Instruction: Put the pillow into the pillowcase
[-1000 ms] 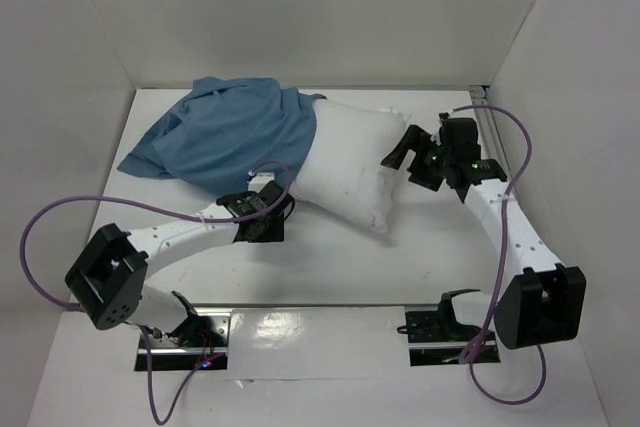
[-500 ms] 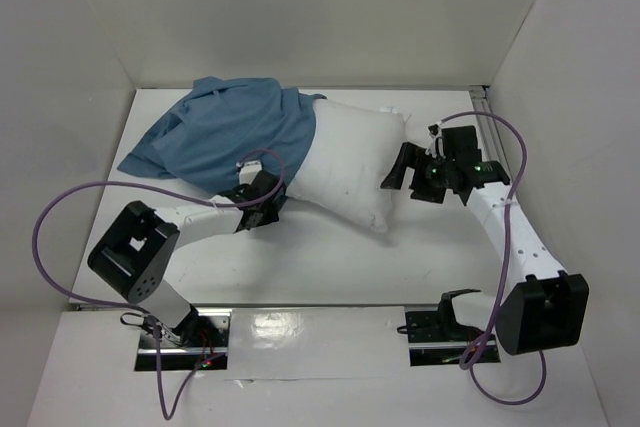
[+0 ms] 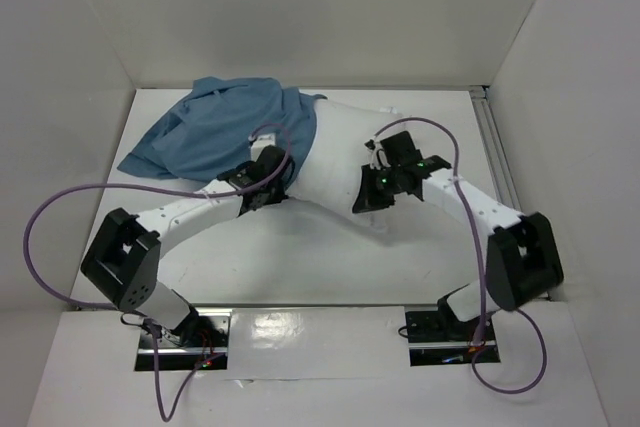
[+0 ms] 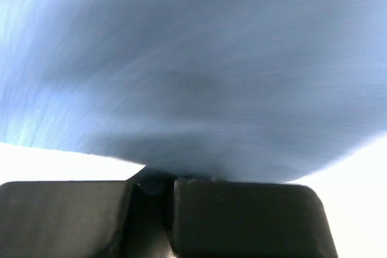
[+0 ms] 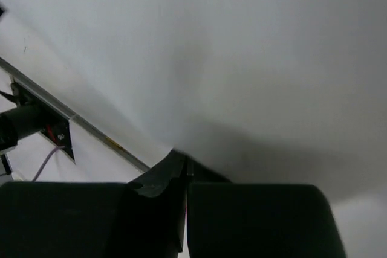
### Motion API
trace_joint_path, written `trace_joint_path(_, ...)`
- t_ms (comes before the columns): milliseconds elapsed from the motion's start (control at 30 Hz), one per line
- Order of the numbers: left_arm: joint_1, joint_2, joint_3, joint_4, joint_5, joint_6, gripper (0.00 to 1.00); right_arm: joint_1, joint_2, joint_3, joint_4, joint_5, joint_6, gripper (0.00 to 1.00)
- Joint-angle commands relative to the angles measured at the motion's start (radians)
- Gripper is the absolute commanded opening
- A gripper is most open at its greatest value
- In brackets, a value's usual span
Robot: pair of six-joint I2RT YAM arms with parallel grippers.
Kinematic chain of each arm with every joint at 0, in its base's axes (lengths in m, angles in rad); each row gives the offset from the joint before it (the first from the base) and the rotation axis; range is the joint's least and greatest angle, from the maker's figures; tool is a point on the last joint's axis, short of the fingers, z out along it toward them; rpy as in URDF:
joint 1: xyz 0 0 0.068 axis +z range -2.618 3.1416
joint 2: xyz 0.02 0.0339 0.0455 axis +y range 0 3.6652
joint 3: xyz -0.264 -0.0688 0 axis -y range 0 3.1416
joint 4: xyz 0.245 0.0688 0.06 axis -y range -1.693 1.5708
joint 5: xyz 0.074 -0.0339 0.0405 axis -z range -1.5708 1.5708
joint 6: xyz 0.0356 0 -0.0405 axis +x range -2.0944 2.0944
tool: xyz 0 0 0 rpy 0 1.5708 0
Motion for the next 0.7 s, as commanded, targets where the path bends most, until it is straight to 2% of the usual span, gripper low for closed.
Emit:
trace_joint_path(0, -0.091, -0.054, 0.215, -0.012, 0.108, 0.095, 0.0, 0.038, 0.097, 0.095, 0.212, -0.045, 0.069, 0.0)
trace_joint_path(33, -0.149, -0.005, 0.377, -0.062, 0.206, 0.095, 0.0, 0.038, 0.097, 0.11, 0.254, -0.057, 0.092, 0.0)
trace_joint_path(100, -0.207, 0.054, 0.568, -0.092, 0.37, 0.135, 0.0, 0.038, 0.073, 0.14, 0.358, -0.07, 0.161, 0.0)
trace_joint_path(133, -0.271, 0.103, 0.754, -0.133, 0.444, 0.146, 0.0, 0.024, 0.053, 0.14, 0.371, -0.059, 0.174, 0.0)
trace_joint_path(200, -0.307, 0.136, 0.912, -0.165, 0.487, 0.205, 0.0, -0.029, 0.03, 0.163, 0.354, -0.015, 0.174, 0.0)
trace_joint_path(267, -0.293, 0.149, 1.079, -0.208, 0.521, 0.218, 0.0, -0.075, -0.012, 0.163, 0.316, -0.031, 0.165, 0.0)
trace_joint_path(367, -0.247, 0.175, 1.219, -0.286, 0.555, 0.243, 0.0, -0.115, -0.084, 0.224, 0.167, -0.029, 0.088, 0.0)
trace_joint_path(433, -0.237, 0.16, 1.23, -0.316, 0.482, 0.269, 0.0, -0.115, -0.141, 0.252, 0.034, 0.03, 0.025, 0.0)
trace_joint_path(500, -0.211, 0.149, 1.193, -0.328, 0.47, 0.284, 0.0, -0.115, -0.24, 0.265, -0.044, 0.103, -0.004, 0.0)
trace_joint_path(533, -0.2, 0.134, 1.176, -0.328, 0.47, 0.284, 0.0, -0.115, -0.269, 0.279, -0.122, 0.216, -0.013, 0.0)
trace_joint_path(567, -0.189, 0.122, 1.158, -0.328, 0.486, 0.267, 0.0, -0.115, -0.296, 0.279, -0.158, 0.278, -0.013, 0.07)
trace_joint_path(600, -0.18, 0.121, 1.127, -0.328, 0.496, 0.267, 0.0, -0.131, -0.329, 0.293, -0.189, 0.324, -0.013, 0.19)
trace_joint_path(633, -0.171, 0.121, 1.127, -0.328, 0.497, 0.258, 0.0, -0.146, -0.33, 0.313, -0.215, 0.394, -0.013, 0.4)
trace_joint_path(667, -0.171, 0.121, 1.11, -0.328, 0.497, 0.258, 0.0, -0.146, -0.342, 0.325, -0.26, 0.425, -0.003, 0.69)
